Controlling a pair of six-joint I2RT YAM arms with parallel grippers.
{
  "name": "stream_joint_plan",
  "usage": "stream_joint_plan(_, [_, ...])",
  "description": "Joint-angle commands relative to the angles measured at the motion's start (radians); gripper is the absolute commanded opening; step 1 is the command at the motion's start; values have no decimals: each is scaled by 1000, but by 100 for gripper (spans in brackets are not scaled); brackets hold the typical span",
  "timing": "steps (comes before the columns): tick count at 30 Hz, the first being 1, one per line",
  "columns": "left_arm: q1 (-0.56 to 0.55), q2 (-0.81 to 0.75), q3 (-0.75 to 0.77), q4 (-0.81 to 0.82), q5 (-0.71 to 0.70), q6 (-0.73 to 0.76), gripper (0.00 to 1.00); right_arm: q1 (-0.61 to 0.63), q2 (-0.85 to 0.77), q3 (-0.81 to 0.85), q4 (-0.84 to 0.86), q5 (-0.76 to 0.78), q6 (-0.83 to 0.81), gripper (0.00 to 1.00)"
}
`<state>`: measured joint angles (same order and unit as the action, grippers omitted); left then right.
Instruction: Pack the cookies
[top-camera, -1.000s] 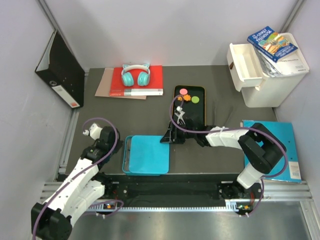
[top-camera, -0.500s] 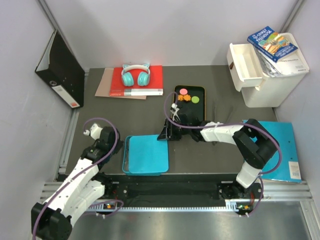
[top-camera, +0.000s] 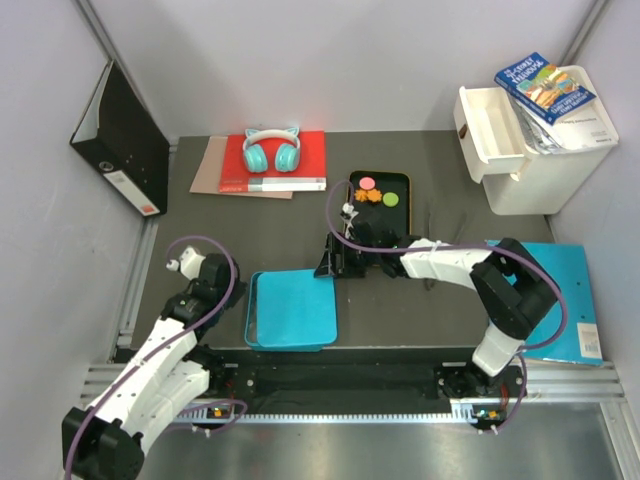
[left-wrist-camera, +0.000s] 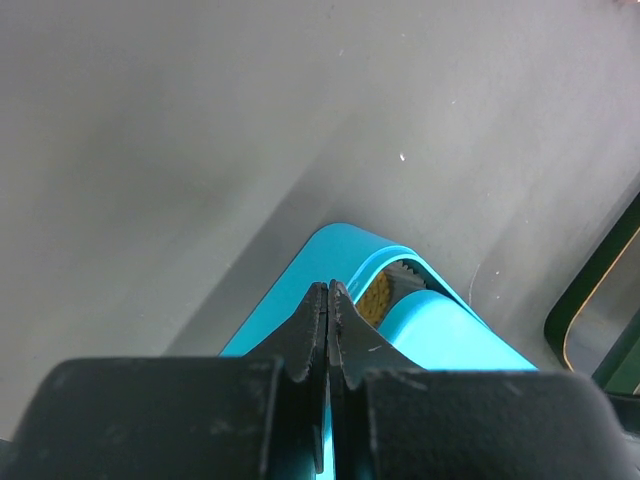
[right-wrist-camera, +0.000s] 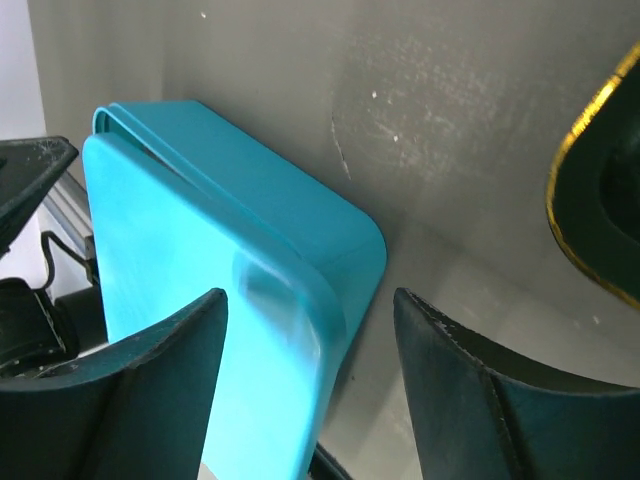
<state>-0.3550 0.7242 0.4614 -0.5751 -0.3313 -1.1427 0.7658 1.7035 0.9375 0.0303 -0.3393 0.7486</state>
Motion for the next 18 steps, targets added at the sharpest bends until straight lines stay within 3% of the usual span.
stream_joint_plan(1, [4, -17, 22, 21, -41, 31, 0, 13, -113, 40, -84, 66, -51, 68])
stream_joint_plan(10, [4, -12, 46, 4, -92, 57, 0, 6, -284, 29, -193, 152, -110, 69])
stream_joint_plan(13, [5, 9, 52, -20, -104, 66, 0, 6, -330, -5, -253, 218, -133, 51])
stream_joint_plan(16, [5, 20, 36, -31, -100, 60, 0, 9, -341, -45, -306, 255, -150, 18])
stream_joint_plan(18, [5, 14, 14, -28, -92, 52, 0, 24, -341, -60, -338, 285, -158, 8])
